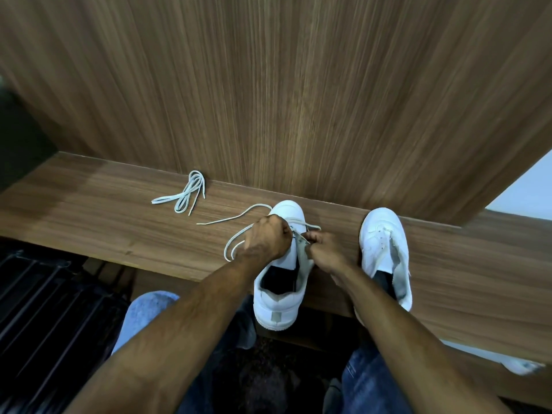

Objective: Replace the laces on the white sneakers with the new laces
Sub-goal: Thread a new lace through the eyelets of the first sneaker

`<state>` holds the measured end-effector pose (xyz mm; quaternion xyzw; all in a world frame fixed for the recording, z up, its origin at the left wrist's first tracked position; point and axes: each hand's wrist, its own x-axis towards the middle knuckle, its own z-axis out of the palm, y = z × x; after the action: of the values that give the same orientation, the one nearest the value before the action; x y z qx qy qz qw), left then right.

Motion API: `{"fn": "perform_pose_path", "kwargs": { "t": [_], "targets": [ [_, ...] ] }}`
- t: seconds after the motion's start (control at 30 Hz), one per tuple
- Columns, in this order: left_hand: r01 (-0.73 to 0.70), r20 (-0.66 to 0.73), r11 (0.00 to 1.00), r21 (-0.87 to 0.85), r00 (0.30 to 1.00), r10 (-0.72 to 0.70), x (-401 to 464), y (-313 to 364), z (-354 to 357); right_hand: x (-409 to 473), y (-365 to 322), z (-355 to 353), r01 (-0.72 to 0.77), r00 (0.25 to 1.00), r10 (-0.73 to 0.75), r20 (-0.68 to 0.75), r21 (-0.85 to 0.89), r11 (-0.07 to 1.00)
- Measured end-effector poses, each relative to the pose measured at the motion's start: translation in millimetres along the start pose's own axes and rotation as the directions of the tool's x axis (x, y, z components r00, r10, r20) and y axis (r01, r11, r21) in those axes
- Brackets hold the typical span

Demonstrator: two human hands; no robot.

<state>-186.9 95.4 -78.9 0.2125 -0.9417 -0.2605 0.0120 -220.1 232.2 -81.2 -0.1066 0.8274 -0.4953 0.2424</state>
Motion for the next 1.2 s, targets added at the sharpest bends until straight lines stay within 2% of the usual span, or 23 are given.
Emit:
{"fn": "perform_pose_path", "kwargs": {
  "t": [0.27,0.67,1.03,1.1,1.2],
  "targets": [
    [-0.055,-0.032,0.98,0.189,0.998,0.062,-1.6,3.8,1.2,0.3,-3.7,2.6,0.062,0.998,-0.059,0.026,-0.11,0.992],
    [0.029,-0.05,0.999,-0.021,0.998,-0.03,-12.4,-0.2,9.1,-1.1,6.3,1.9,0.062,0.998,-0.061,-0.01,0.03,0.998],
    [-0.099,-0.039,0.969,0.226,0.993,0.111,-12.1,5.1,6.1,-1.7,5.3,-0.1,0.076,0.997,-0.077,-0.007,-0.035,0.996],
    [-0.139,-0.045,0.963,0.232,0.987,0.154,-15.0,5.7,7.3,-2.8,3.5,-0.7,0.085,0.996,-0.085,-0.005,-0.053,0.995],
    [-0.122,-0.061,0.98,0.156,0.989,0.133,-16.1,1.8,11.3,-5.3,0.0,-0.1,0.106,0.994,-0.106,-0.001,-0.063,0.992]
  ]
}}
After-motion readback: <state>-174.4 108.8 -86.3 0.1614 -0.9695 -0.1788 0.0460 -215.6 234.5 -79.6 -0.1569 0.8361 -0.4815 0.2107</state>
